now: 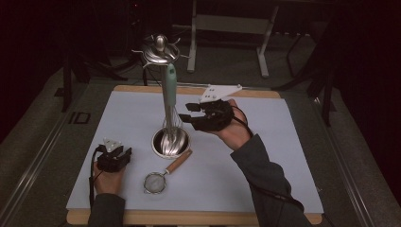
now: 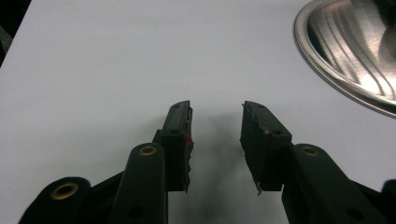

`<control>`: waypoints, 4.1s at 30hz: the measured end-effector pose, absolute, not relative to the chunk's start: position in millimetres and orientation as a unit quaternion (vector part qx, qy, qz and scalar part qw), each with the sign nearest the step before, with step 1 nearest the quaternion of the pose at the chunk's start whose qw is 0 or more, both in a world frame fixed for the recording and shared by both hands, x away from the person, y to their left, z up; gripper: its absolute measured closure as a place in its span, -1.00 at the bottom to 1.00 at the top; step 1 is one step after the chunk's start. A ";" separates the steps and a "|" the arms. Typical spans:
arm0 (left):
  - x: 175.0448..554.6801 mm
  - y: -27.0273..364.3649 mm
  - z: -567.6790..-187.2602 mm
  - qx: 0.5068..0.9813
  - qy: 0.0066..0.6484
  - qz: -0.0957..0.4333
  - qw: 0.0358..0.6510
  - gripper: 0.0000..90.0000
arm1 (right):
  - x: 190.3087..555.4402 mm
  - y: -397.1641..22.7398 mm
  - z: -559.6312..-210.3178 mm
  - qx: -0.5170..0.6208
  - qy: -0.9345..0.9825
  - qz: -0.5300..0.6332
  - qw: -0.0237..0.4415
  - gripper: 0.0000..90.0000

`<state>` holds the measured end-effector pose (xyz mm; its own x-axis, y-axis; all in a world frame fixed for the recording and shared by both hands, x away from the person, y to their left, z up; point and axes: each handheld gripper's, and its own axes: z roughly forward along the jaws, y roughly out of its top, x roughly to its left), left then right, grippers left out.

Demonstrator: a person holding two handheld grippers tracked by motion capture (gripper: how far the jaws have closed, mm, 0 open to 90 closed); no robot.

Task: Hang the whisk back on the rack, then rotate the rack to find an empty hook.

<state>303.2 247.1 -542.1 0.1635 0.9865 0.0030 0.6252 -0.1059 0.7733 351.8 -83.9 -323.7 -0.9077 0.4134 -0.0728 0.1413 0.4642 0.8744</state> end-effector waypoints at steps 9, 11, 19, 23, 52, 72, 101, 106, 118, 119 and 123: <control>302.6 247.7 -542.1 0.686 0.586 0.278 0.328 0.40 | 340.6 -109.4 -350.2 0.169 0.871 0.427 0.174 0.20; 302.6 247.4 -542.1 0.687 0.585 0.280 0.327 0.40 | 340.2 -116.7 -356.8 0.172 0.874 0.419 0.178 0.19; 302.3 246.8 -542.0 0.687 0.584 0.283 0.327 0.40 | 336.8 -149.8 -380.0 0.199 0.877 0.397 0.183 0.17; 302.0 246.0 -541.8 0.691 0.580 0.284 0.325 0.41 | 332.7 -167.6 -400.2 0.218 0.879 0.382 0.183 0.17; 271.7 225.0 -447.9 0.609 0.473 0.333 0.543 1.00 | 320.0 -257.7 -502.8 0.372 0.817 0.400 0.183 0.14; 271.4 197.8 -370.6 0.562 0.397 0.376 0.621 1.00 | 323.1 -271.5 -533.2 0.412 0.802 0.390 0.190 0.15; 279.8 176.2 -313.9 0.559 0.343 0.393 0.644 1.00 | 323.1 -270.5 -537.3 0.411 0.803 0.388 0.189 0.12; 281.4 173.7 -305.7 0.555 0.338 0.395 0.649 1.00 | 323.3 -272.1 -537.2 0.415 0.799 0.393 0.187 0.11; 282.8 168.1 -291.8 0.553 0.325 0.402 0.654 1.00 | 324.0 -273.7 -537.1 0.418 0.797 0.396 0.180 0.11; 283.3 168.1 -291.3 0.553 0.325 0.403 0.652 1.00 | 324.1 -273.8 -537.1 0.419 0.797 0.397 0.180 0.10; 285.2 169.4 -290.6 0.553 0.329 0.405 0.650 1.00 | 324.3 -274.0 -537.1 0.420 0.796 0.397 0.179 0.10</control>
<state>285.2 169.4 -290.6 0.4548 0.8904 0.0204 -0.1628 0.0606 0.9848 324.3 -274.0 -537.1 -0.5842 0.8102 0.0489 0.5266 0.3324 0.7824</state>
